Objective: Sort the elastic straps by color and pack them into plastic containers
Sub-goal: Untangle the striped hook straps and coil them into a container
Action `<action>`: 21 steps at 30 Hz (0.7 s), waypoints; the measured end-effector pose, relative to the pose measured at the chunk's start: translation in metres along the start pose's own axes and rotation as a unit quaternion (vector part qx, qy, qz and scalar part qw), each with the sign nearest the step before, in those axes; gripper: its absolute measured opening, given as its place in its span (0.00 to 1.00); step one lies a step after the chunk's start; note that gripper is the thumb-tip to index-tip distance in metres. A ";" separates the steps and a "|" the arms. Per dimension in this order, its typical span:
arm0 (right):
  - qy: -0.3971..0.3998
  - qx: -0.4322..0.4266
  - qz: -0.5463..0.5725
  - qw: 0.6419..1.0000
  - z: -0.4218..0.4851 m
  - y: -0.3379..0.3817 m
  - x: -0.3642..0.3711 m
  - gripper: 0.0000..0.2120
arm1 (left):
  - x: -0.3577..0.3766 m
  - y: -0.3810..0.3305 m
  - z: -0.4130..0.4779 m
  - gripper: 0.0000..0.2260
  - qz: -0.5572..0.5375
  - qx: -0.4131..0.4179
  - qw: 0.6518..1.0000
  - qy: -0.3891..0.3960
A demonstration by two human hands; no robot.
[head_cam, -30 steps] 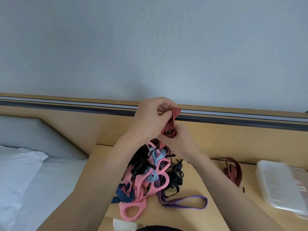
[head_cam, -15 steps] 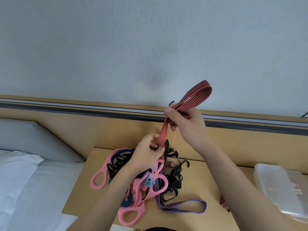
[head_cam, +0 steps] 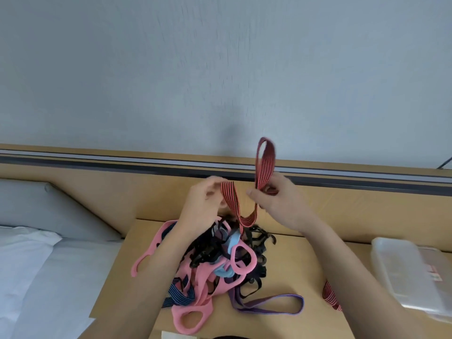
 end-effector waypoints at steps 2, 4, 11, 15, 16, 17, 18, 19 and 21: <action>0.052 0.017 -0.061 0.997 -0.004 -0.018 0.016 0.19 | -0.007 -0.024 -0.001 0.12 -0.021 0.022 0.999 -0.008; 0.098 0.047 -0.103 0.989 -0.008 -0.035 0.032 0.19 | -0.010 -0.046 -0.004 0.13 -0.024 0.049 0.999 -0.006; -0.002 0.012 -0.097 0.995 -0.002 -0.034 0.044 0.24 | 0.002 -0.099 -0.031 0.13 0.029 0.123 0.992 0.016; -0.086 0.023 -0.006 0.996 0.001 -0.029 0.039 0.22 | -0.002 -0.115 -0.042 0.13 -0.003 0.130 0.991 0.015; -0.098 0.031 0.012 0.995 0.001 -0.029 0.039 0.23 | -0.002 -0.119 -0.044 0.13 -0.011 0.133 0.991 0.020; -0.109 0.033 0.028 0.993 0.001 -0.029 0.040 0.26 | -0.001 -0.123 -0.046 0.12 -0.021 0.137 0.990 0.030; -0.105 0.031 0.030 0.994 0.001 -0.028 0.043 0.26 | 0.001 -0.127 -0.049 0.11 -0.042 0.142 0.988 0.046; -0.098 0.023 0.038 0.994 0.002 -0.025 0.047 0.21 | 0.002 -0.133 -0.051 0.09 -0.066 0.148 0.985 0.063; -0.080 0.012 0.053 0.995 0.004 -0.022 0.057 0.06 | 0.002 -0.138 -0.052 0.07 -0.104 0.153 0.979 0.086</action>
Point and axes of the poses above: each hand's wrist, its own z-axis towards the middle knuckle, its own x-axis out of the palm, y = z × x, the point moved 8 cm from there along z, towards the middle knuckle, and after that the axes turned 8 degrees about -x, right-handed, at the moved point
